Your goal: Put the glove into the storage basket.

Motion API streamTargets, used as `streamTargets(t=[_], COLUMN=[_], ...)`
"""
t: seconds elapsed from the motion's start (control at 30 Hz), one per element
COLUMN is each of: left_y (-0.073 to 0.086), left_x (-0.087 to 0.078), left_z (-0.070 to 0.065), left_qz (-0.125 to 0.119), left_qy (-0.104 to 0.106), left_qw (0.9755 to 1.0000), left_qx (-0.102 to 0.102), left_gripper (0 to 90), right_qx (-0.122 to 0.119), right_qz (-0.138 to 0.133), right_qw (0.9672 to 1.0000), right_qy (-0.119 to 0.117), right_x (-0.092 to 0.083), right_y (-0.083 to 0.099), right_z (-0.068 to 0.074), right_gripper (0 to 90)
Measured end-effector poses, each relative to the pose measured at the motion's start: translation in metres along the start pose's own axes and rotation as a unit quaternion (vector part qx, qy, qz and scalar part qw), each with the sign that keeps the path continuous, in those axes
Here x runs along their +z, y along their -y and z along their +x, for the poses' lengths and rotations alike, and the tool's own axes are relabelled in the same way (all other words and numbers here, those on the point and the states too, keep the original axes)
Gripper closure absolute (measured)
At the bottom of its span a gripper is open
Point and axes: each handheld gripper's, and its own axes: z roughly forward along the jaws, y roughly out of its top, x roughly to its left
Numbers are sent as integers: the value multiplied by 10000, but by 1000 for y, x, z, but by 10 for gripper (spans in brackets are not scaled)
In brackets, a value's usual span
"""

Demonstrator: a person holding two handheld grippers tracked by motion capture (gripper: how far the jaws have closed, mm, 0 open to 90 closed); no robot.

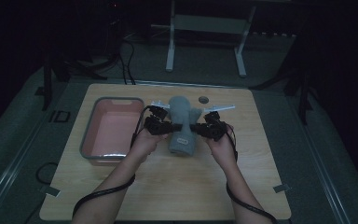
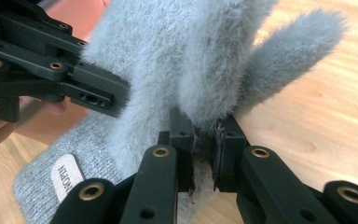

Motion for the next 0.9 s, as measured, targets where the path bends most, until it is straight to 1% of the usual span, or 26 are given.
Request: streamTargets(t=[0.1, 0.2, 0.33, 0.47, 0.6, 0.73, 0.8, 0.9], left_y=[-6, -11, -15, -17, -17, -16, -14, -9], left_x=[-14, -28, -46, -66, -87, -106, -116, -131], left_z=[2, 4, 9, 16, 26, 37, 44, 52], left_qz=[-58, -94, -179, -244, -272, -252, -258, -265], left_qy=[-89, -206, -294, -401, -534, -639, -680, -810], left_qw=[9999, 9997, 9994, 9989, 9982, 9976, 9972, 9961], left_qx=[5, 21, -26, -26, -53, -94, -150, -241], left_gripper=[800, 801, 801, 801, 801, 801, 801, 801], right_qx=[-62, -100, -161, -242, -328, -382, -446, -496], right_qz=[-76, -141, -184, -232, -262, -218, -163, -97], right_qw=[9999, 9998, 9997, 9993, 9990, 9986, 9982, 9978], right_qy=[23, -17, -78, -135, -172, -298, -363, -423], right_x=[-2, -2, 1, 6, 15, 27, 34, 46], right_y=[-12, -23, -39, -53, -67, -80, -87, -96], right_z=[10, 19, 32, 47, 63, 78, 85, 98], right_gripper=[810, 811, 811, 811, 811, 811, 811, 811])
